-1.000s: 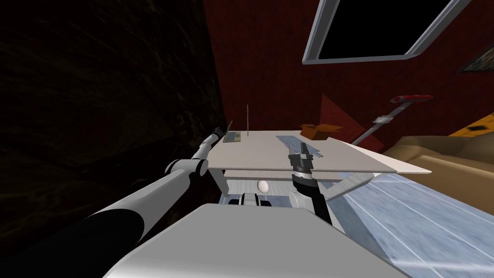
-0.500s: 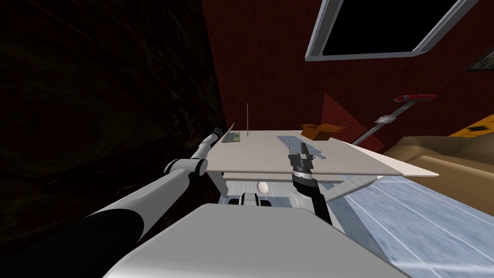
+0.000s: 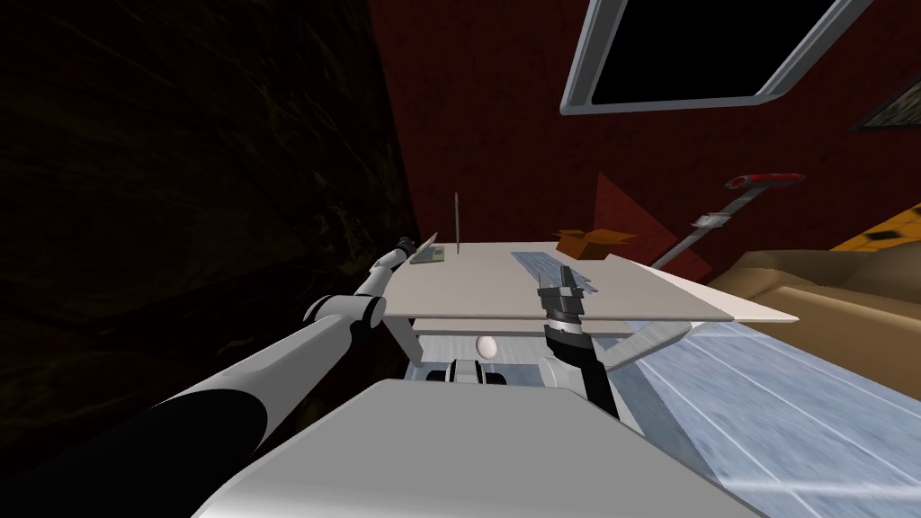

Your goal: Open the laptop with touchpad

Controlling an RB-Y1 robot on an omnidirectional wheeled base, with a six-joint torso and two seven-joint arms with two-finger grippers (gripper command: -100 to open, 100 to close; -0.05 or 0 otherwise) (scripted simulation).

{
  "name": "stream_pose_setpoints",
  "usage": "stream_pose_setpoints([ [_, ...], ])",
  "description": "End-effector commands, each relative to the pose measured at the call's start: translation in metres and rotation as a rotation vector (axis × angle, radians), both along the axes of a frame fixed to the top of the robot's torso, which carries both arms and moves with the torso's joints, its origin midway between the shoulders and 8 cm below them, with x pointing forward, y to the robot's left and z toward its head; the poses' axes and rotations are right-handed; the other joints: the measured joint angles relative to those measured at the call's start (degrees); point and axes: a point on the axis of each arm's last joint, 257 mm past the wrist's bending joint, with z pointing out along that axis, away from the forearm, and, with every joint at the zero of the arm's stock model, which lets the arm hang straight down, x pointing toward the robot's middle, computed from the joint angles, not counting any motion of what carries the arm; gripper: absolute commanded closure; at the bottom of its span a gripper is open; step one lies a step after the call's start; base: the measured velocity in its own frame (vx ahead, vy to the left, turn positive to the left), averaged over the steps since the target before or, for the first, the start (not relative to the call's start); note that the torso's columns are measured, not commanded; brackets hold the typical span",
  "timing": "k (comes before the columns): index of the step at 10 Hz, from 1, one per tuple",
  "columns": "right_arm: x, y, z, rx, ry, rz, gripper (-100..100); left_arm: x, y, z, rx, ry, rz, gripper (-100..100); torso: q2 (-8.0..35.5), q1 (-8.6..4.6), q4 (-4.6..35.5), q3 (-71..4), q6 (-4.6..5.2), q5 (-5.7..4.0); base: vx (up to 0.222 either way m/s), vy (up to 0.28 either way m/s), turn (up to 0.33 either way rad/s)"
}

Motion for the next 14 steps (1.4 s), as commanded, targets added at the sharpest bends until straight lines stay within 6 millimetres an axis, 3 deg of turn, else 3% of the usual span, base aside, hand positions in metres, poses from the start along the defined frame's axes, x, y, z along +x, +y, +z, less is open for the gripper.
stream_pose_setpoints([
  [1,0.000,0.000,0.000,0.000,0.000,0.000,0,0.001,-0.010,0.009,0.001,-0.025,-0.016,-100,0.17,0.01,0.08,0.13,0.00,-0.01,-0.192,0.034,-0.022],
  [5,0.000,0.000,0.000,0.000,0.000,0.000,0,0.000,-0.034,0.022,-0.007,-0.075,-0.053,-100,-0.44,-0.26,-0.10,-0.25,0.01,-0.09,-0.177,0.011,-0.032],
  [6,0.000,0.000,0.000,0.000,0.000,0.000,0,-0.001,-0.027,-0.012,-0.014,-0.008,-0.042,-100,-0.39,-0.23,-0.11,-0.24,0.02,-0.08,-0.092,0.003,-0.010],
  [8,0.000,0.000,0.000,0.000,0.000,0.000,0,-0.001,-0.026,-0.016,-0.009,0.004,-0.042,-100,-0.61,-0.18,-0.15,-0.36,0.02,-0.07,0.020,0.002,0.005],
  [9,0.000,0.000,0.000,0.000,0.000,0.000,0,-0.001,-0.024,-0.033,0.012,0.052,-0.041,-100,-0.62,-0.19,-0.16,-0.37,0.02,-0.07,0.158,0.024,-0.035],
  [10,0.000,0.000,0.000,0.000,0.001,0.000,0,-0.001,-0.024,-0.033,0.012,0.052,-0.041,-100,-0.73,-0.14,-0.19,-0.43,0.02,-0.06,0.159,0.017,-0.013],
  [12,0.000,0.000,0.000,0.000,0.000,0.000,0,-0.002,-0.022,-0.056,0.039,0.115,-0.043,-100,-0.15,-0.23,-0.03,-0.08,0.02,-0.08,0.116,0.006,-0.016],
  [14,0.000,0.000,0.000,0.000,0.000,0.000,0,-0.003,-0.022,-0.064,0.048,0.136,-0.044,-100,-0.06,-0.20,0.01,-0.01,0.00,-0.07,0.086,0.009,-0.014],
])
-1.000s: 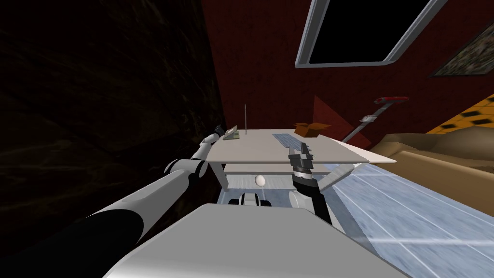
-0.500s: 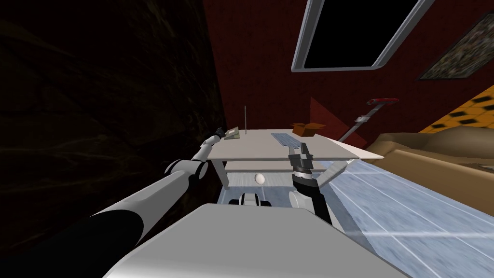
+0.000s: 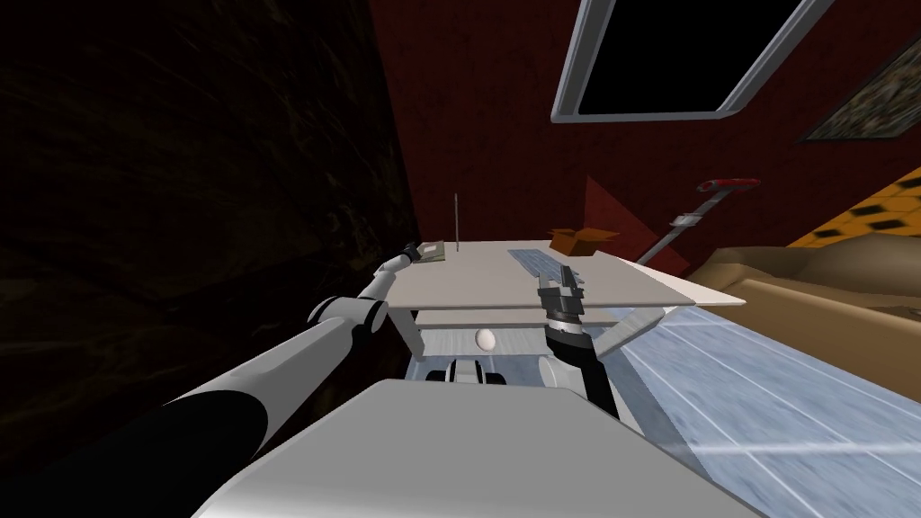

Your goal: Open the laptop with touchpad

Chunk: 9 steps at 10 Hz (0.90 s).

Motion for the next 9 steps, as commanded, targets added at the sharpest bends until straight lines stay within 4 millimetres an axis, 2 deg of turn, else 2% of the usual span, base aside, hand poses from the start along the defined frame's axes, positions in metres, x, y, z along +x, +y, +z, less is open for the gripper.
stream_pose_setpoints([
  [1,0.000,0.000,0.000,0.000,0.000,0.000,0,-0.003,0.001,-0.023,0.025,0.063,-0.004,-100,0.02,0.00,0.01,0.01,0.01,0.00,0.098,0.002,-0.021],
  [2,0.000,0.000,0.000,0.000,0.000,0.000,0,-0.004,0.001,-0.027,0.031,0.076,-0.005,-100,-0.15,-0.02,-0.04,-0.09,0.02,-0.01,0.095,0.011,-0.021],
  [3,0.000,0.000,0.000,0.000,0.000,0.000,0,-0.003,0.001,-0.023,0.023,0.065,-0.004,-100,-0.21,0.02,-0.07,-0.14,0.01,0.00,0.037,0.008,-0.004],
  [4,0.000,0.000,0.000,0.000,0.000,0.000,0,-0.012,0.035,-0.010,0.001,0.008,0.044,-100,-0.07,0.01,-0.03,-0.06,0.01,0.01,0.150,-0.049,0.192],
  [5,0.000,0.000,0.000,0.000,0.000,0.000,0,-0.017,0.061,-0.011,0.024,0.015,0.079,-100,-0.37,-0.10,-0.08,-0.21,-0.07,-0.03,0.175,-0.073,0.143],
  [7,0.000,0.000,0.000,0.000,0.000,0.000,0,-0.031,0.081,-0.015,0.031,0.001,0.094,-100,-0.15,-0.04,-0.06,-0.12,0.08,-0.02,0.079,-0.043,-0.021],
  [8,0.000,0.000,0.000,0.000,0.000,0.000,0,-0.031,0.081,-0.015,0.031,0.001,0.094,-100,0.06,0.06,0.01,0.03,0.03,0.02,0.007,-0.005,-0.008],
  [9,0.000,0.000,0.000,0.000,0.000,0.000,0,-0.042,0.101,-0.001,0.006,-0.056,0.117,-100,0.14,0.12,0.05,0.09,0.01,0.03,0.132,-0.070,0.308],
])
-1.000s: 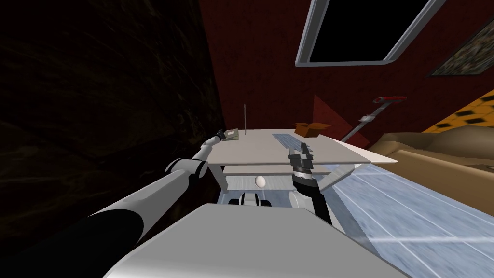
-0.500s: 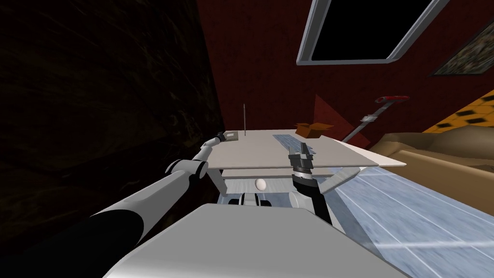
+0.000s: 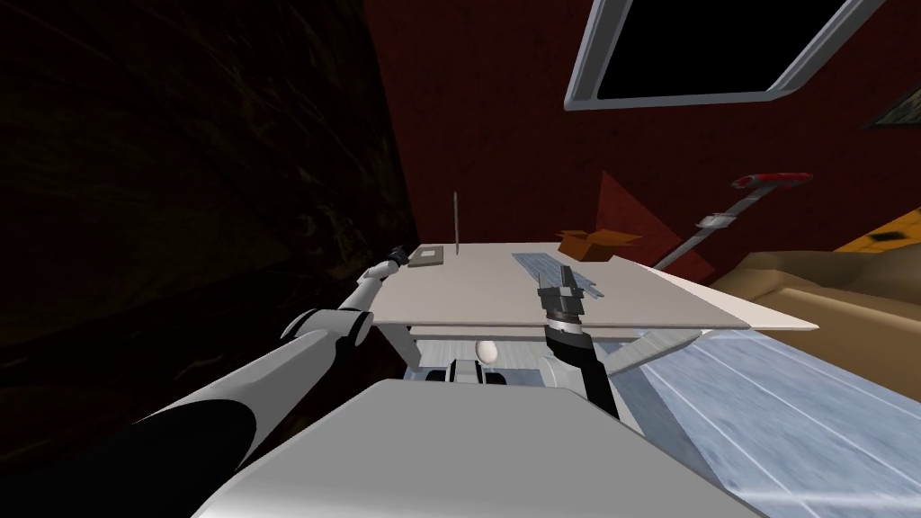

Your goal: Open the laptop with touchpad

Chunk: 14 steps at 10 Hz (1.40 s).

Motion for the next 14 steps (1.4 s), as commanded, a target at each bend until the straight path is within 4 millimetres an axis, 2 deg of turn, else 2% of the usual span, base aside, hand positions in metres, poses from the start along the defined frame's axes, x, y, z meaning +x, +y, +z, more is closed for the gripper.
stream_pose_setpoints([
  [1,0.000,0.000,0.000,0.000,0.000,0.000,0,-0.019,0.034,0.021,-0.010,-0.082,0.032,-100,-0.44,-0.25,-0.10,-0.24,-0.02,-0.06,0.166,-0.082,-0.007],
  [2,0.000,0.000,0.000,0.000,0.000,0.000,0,-0.029,0.054,0.015,0.015,-0.071,0.055,-100,-0.58,-0.24,-0.19,-0.38,0.02,-0.08,0.000,0.012,-0.039],
  [3,0.000,0.000,0.000,0.000,0.000,0.000,0,-0.034,0.064,0.013,0.027,-0.063,0.067,-100,-0.16,0.08,-0.08,-0.12,-0.02,0.03,0.002,0.004,-0.010],
  [4,0.000,0.000,0.000,0.000,0.000,0.000,0,-0.044,0.077,0.031,0.012,-0.127,0.078,-100,-0.07,0.05,-0.02,-0.04,-0.01,0.03,-0.025,-0.036,0.102],
  [5,0.000,0.000,0.000,0.000,0.000,0.000,0,-0.055,0.101,0.039,0.034,-0.131,0.104,-100,-0.05,-0.14,-0.01,-0.03,-0.05,-0.04,-0.010,-0.014,0.040],
  [6,0.000,0.000,0.000,0.000,0.000,0.000,0,-0.064,0.114,0.034,0.052,-0.118,0.116,-100,-0.10,-0.01,0.04,-0.04,-0.36,-0.04,0.005,0.007,-0.021],
  [7,0.000,0.000,0.000,0.000,0.000,0.000,0,-0.069,0.112,0.026,0.059,-0.108,0.109,-100,0.01,0.38,0.27,0.01,-0.77,-0.05,-0.003,-0.004,0.013],
  [8,0.000,0.000,0.000,0.000,0.000,0.000,0,-0.070,0.107,0.029,0.064,-0.117,0.098,-100,0.23,0.56,0.26,0.17,-0.95,0.10,0.000,0.000,0.000],
  [13,0.000,0.000,0.000,0.000,0.000,0.000,0,-0.070,0.107,0.029,0.064,-0.117,0.098,-100,0.26,0.33,0.20,0.19,-0.83,0.07,0.001,0.002,-0.005],
  [14,0.000,0.000,0.000,0.000,0.000,0.000,0,-0.065,0.100,0.035,0.072,-0.112,0.081,-100,0.27,0.37,0.21,0.20,-0.81,0.08,0.025,0.035,-0.100],
])
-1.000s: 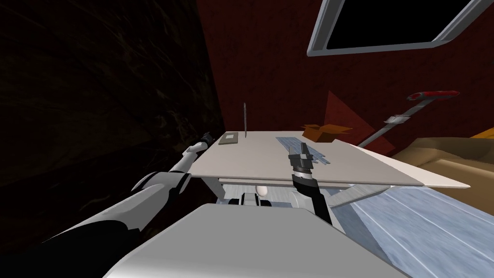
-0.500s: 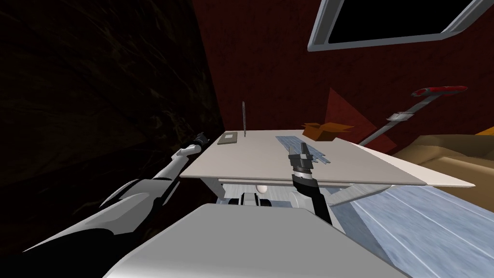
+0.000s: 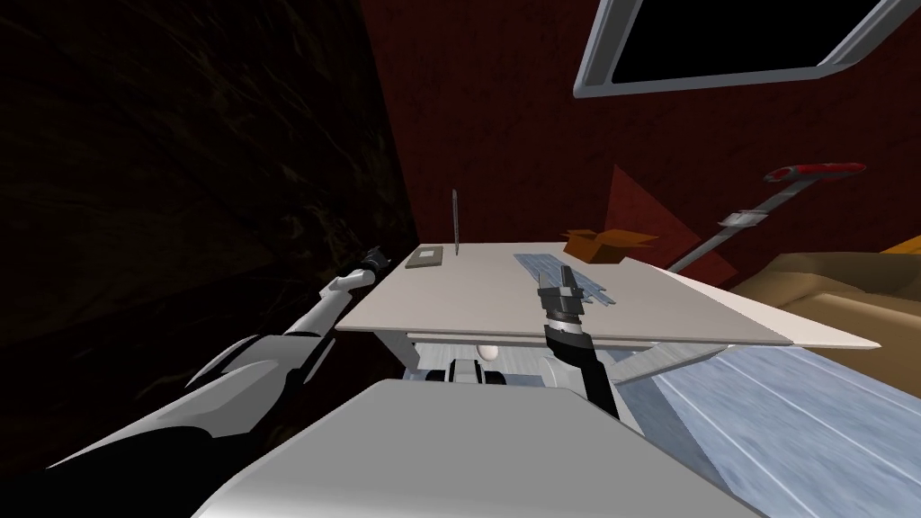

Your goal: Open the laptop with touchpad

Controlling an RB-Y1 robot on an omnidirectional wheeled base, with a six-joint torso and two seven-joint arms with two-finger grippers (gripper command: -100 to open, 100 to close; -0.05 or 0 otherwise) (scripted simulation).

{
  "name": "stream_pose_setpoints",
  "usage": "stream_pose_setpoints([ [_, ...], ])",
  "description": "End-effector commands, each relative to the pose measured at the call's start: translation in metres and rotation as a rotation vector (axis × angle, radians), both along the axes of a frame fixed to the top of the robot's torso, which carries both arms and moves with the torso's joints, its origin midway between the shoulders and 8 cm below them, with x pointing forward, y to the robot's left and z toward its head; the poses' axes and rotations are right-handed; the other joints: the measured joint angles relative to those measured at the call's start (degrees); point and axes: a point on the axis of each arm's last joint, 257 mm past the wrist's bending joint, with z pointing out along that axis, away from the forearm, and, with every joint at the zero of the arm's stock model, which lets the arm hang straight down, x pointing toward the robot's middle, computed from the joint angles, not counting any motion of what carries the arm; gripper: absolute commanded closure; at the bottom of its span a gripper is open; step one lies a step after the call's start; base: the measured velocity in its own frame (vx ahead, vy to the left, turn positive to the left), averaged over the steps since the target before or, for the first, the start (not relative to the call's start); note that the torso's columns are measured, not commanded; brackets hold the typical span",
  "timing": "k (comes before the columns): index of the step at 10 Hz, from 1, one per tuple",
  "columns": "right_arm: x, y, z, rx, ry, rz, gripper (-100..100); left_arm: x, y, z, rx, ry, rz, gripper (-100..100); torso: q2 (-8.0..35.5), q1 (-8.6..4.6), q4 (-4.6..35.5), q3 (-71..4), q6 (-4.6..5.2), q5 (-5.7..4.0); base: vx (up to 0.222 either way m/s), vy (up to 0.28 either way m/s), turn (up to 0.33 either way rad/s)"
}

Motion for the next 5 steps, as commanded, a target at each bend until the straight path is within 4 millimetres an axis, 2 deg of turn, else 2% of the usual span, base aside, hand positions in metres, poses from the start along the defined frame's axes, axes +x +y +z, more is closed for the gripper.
stream_pose_setpoints([
  [1,0.000,0.000,0.000,0.000,0.000,0.000,0,0.001,0.001,0.010,0.010,0.000,-0.004,-100,-0.20,0.01,0.00,-0.13,0.34,-0.07,0.016,0.022,-0.064],
  [2,0.000,0.000,0.000,0.000,0.000,0.000,0,0.001,-0.002,0.000,0.005,0.016,-0.010,-100,-0.47,-0.09,-0.02,-0.34,0.45,-0.17,0.001,0.000,-0.029],
  [3,0.000,0.000,0.000,0.000,0.000,0.000,0,0.002,0.001,0.016,0.004,0.017,-0.017,-100,-0.54,-0.26,-0.15,-0.38,0.51,-0.15,0.002,-0.038,-0.003],
  [5,0.000,0.000,0.000,0.000,0.000,0.000,0,0.002,0.003,0.021,0.005,0.017,-0.018,-100,-0.45,-0.42,-0.11,-0.32,0.59,-0.23,-0.003,-0.025,0.020],
])
